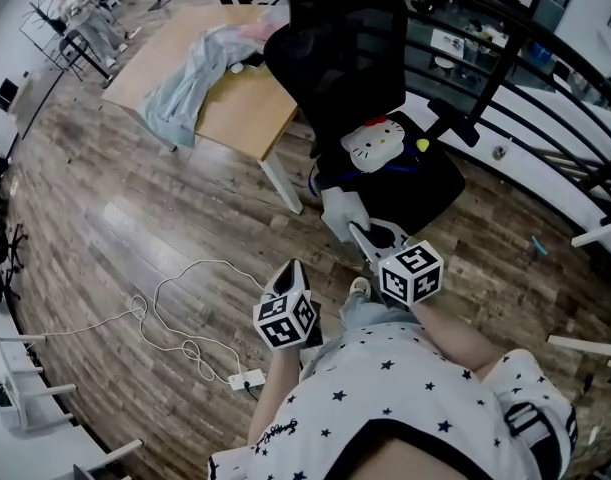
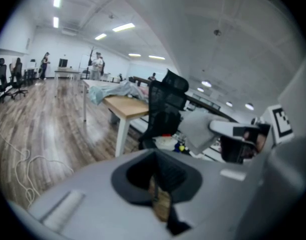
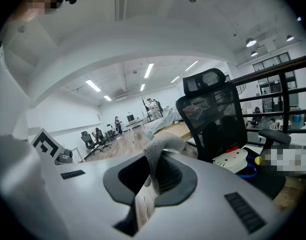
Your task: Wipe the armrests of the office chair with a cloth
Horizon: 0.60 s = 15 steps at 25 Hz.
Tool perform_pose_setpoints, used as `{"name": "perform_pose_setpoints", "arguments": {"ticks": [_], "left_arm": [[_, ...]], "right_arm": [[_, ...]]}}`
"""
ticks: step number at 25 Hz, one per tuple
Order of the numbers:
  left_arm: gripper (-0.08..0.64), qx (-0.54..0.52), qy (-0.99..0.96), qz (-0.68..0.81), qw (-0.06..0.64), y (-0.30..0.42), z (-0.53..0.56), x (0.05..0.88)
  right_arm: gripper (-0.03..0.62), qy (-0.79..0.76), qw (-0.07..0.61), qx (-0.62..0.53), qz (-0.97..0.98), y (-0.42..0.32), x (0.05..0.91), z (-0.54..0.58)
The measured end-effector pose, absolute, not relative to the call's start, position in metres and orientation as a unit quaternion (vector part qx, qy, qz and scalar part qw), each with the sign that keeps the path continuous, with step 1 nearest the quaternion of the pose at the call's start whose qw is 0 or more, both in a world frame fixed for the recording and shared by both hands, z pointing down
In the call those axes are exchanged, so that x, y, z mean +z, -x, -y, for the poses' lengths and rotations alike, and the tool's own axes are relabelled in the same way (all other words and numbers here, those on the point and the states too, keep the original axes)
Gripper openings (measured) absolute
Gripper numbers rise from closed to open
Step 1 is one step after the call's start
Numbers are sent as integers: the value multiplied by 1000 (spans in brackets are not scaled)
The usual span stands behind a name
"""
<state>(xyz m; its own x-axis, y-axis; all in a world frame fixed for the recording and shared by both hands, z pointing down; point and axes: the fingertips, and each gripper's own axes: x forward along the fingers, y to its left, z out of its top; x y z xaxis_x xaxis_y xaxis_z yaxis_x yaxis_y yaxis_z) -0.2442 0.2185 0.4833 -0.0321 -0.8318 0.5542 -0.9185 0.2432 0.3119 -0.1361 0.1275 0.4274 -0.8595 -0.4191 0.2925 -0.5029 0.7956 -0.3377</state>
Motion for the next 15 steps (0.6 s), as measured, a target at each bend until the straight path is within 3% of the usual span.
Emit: {"name": "perform_pose_setpoints", "arguments": {"ticks": [15], "left_arm": [[6, 63, -606, 718, 338, 278, -144, 493]], "right_arm": [[28, -260, 101, 224, 934, 159, 442, -48]]}}
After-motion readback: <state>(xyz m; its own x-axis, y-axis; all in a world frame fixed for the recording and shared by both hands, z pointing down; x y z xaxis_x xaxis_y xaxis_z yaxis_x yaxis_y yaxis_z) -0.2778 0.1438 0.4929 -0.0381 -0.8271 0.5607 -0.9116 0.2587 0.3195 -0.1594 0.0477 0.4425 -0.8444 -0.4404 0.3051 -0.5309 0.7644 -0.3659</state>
